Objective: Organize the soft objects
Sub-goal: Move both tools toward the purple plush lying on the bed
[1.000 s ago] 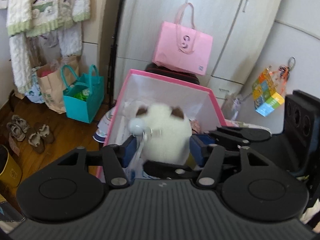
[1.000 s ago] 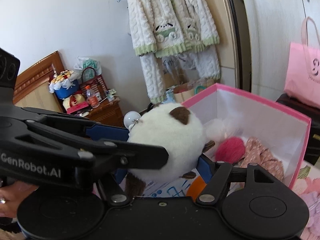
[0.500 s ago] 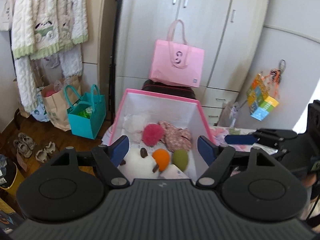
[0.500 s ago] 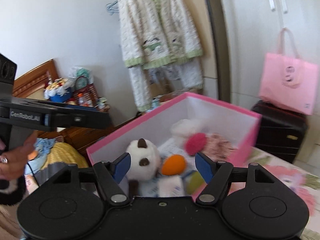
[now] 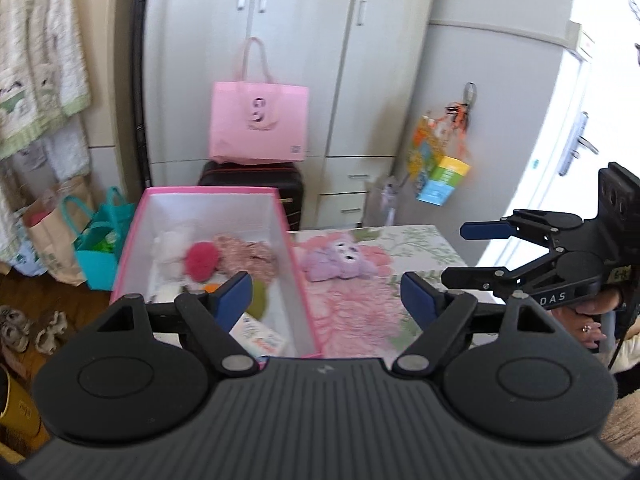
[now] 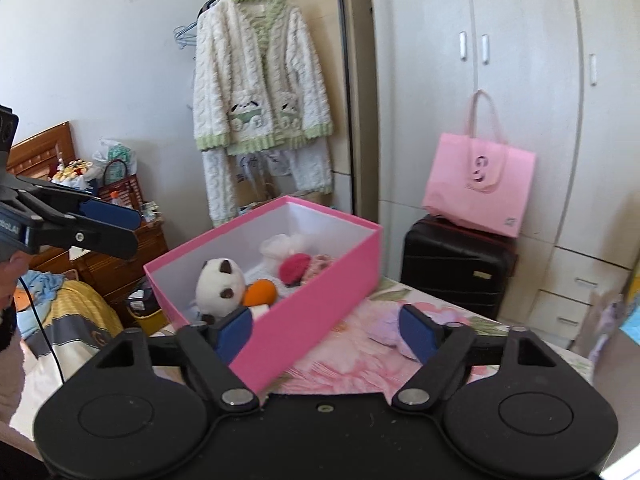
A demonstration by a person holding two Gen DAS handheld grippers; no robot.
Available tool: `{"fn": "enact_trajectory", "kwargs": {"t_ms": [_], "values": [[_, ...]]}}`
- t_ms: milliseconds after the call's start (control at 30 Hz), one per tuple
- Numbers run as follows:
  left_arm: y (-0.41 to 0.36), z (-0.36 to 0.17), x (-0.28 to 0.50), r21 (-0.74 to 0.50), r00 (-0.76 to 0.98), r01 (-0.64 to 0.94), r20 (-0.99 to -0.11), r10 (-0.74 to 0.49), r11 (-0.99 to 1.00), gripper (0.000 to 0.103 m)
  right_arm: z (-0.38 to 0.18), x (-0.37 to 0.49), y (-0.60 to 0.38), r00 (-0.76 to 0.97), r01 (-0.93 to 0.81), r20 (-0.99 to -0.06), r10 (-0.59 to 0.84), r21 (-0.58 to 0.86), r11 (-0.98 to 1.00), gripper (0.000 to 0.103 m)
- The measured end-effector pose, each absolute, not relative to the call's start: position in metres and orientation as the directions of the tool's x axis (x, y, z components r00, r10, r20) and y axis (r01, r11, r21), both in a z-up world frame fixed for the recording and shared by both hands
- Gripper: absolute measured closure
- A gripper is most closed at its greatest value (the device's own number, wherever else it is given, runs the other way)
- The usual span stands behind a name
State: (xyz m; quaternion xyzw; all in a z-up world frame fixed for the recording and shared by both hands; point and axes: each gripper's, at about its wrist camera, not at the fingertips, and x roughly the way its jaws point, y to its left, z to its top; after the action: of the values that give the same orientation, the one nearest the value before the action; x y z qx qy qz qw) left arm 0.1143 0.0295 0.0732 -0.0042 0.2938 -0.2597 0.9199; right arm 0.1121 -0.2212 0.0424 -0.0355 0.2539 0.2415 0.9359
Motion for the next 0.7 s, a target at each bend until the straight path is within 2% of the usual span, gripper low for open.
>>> {"fn": "enact_trajectory", "kwargs": {"t_ms": [333,500,700], "values": [[-0.042,0.056,0.128,-0.157,0.635,0.550,-0.560,-0.533,0.820,0.014,0.029,0.096,-0.258,0.763,-0.479,-0.489,0.422,0.010,0.878,0.013],[-0.075,0.044,0.147,-0.139,0.655,0.538,-0.551,-0.517,0.831,0.008,0.022,0.100,-0.269,0.763,-0.508,-0.480,0.433,-0.031,0.861,0.012],[-0.105,0.025,0.174,-0.152,0.672,0.508,-0.546,-0.501,0.848,0.008,0.002,0.119,-0.270,0.775,-0.525,-0.469,0.424,-0.102,0.845,0.010]]}}
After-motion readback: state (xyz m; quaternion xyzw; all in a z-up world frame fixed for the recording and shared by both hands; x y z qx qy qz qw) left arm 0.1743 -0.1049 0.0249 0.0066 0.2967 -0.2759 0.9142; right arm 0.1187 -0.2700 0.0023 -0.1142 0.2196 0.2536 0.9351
